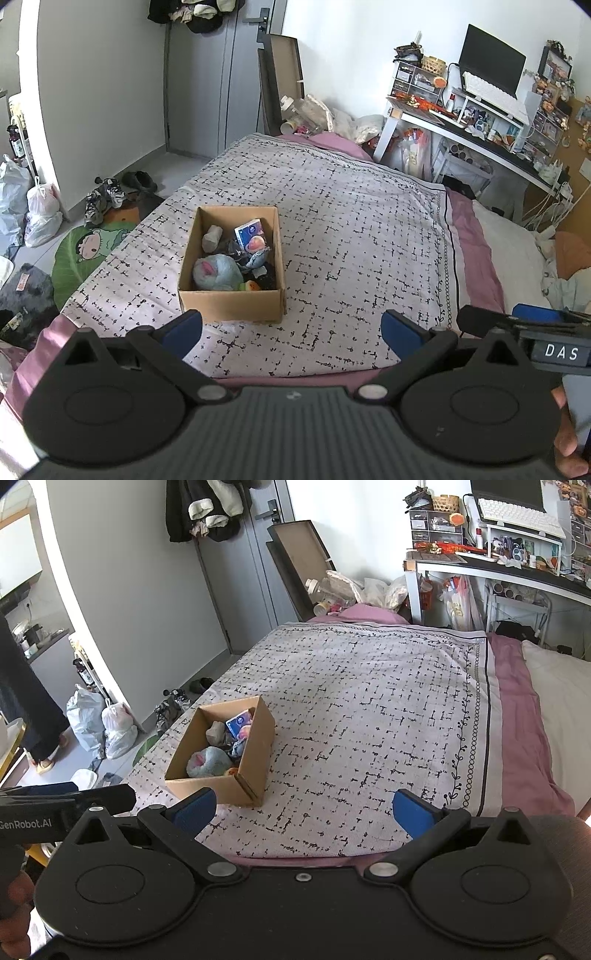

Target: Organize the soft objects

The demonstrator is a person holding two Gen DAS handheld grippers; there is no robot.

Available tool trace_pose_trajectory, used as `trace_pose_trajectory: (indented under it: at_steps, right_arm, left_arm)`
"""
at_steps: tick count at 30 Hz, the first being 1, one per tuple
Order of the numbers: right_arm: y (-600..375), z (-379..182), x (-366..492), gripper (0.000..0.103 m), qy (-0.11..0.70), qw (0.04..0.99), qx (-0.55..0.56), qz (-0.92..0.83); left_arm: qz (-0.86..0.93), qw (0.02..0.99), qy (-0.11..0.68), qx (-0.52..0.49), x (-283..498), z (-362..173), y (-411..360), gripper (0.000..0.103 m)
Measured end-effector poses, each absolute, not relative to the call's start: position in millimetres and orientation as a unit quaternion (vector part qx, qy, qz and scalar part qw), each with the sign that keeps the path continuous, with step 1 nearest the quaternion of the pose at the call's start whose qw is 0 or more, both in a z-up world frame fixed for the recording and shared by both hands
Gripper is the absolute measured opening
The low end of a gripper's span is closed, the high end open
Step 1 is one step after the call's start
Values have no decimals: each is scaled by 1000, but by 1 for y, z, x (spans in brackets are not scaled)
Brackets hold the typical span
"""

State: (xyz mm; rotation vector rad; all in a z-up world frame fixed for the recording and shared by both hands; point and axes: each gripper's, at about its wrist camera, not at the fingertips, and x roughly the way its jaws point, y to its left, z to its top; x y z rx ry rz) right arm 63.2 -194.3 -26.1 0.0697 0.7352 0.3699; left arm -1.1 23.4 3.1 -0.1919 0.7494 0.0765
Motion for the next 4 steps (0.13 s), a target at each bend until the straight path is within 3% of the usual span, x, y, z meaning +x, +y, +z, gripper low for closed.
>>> trace_pose_trajectory:
  at_steps: [4]
  right_arm:
    - [-194, -27, 63, 103, 358, 916, 35, 179]
  left_arm:
    - [37, 924, 368, -95, 0, 2, 24, 102]
